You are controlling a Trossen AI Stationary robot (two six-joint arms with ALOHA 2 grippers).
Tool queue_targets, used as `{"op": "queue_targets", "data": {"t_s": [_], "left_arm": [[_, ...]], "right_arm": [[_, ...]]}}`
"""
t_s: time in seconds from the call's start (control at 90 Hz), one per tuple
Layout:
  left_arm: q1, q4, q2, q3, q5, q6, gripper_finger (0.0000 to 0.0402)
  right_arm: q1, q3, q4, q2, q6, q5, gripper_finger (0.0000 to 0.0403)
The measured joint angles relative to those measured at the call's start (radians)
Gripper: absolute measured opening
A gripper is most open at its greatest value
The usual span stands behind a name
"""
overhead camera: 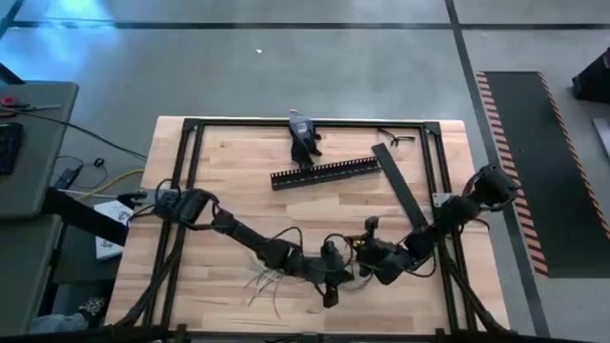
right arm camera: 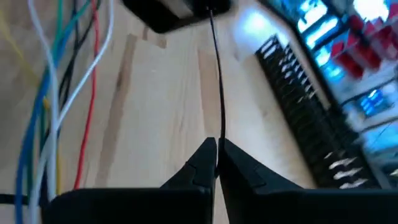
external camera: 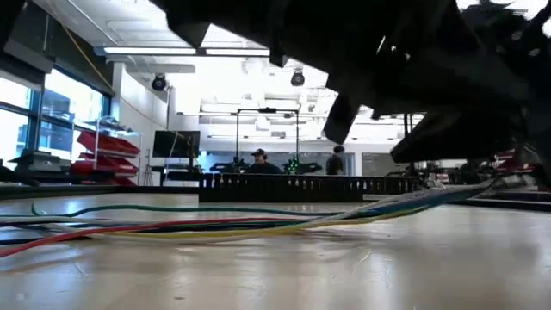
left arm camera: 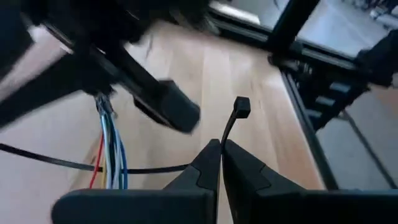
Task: Ziptie cables
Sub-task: Wrap the colored loose cables with the black zip tie
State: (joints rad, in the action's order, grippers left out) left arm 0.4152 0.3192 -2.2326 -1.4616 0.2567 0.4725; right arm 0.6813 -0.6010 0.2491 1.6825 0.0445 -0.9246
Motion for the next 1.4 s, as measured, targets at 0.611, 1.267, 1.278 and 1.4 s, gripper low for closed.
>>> {"op": "queue_targets", "data": {"t_s": [0.611, 1.267, 1.278, 1.4], "left_arm": [[-0.002, -0.167, 0.013, 0.01, -0.011, 0.051, 0.0], [0.07, -0.491, 0.12, 0.009, 0.151, 0.207, 0.0], [0.07, -0.488, 0.12, 0.008, 0.151, 0.206, 0.0], [0.068, -0.477, 0.118, 0.008, 0.149, 0.189, 0.0]], "right_arm": [[0.033, 0.001, 0.089, 0.085, 0.105, -0.092, 0.0], [-0.141, -0.019, 0.557, 0.164, 0.444, 0.128, 0.0], [-0.144, -0.021, 0.557, 0.164, 0.449, 0.133, 0.0], [-0.165, -0.049, 0.559, 0.165, 0.498, 0.161, 0.0]]}}
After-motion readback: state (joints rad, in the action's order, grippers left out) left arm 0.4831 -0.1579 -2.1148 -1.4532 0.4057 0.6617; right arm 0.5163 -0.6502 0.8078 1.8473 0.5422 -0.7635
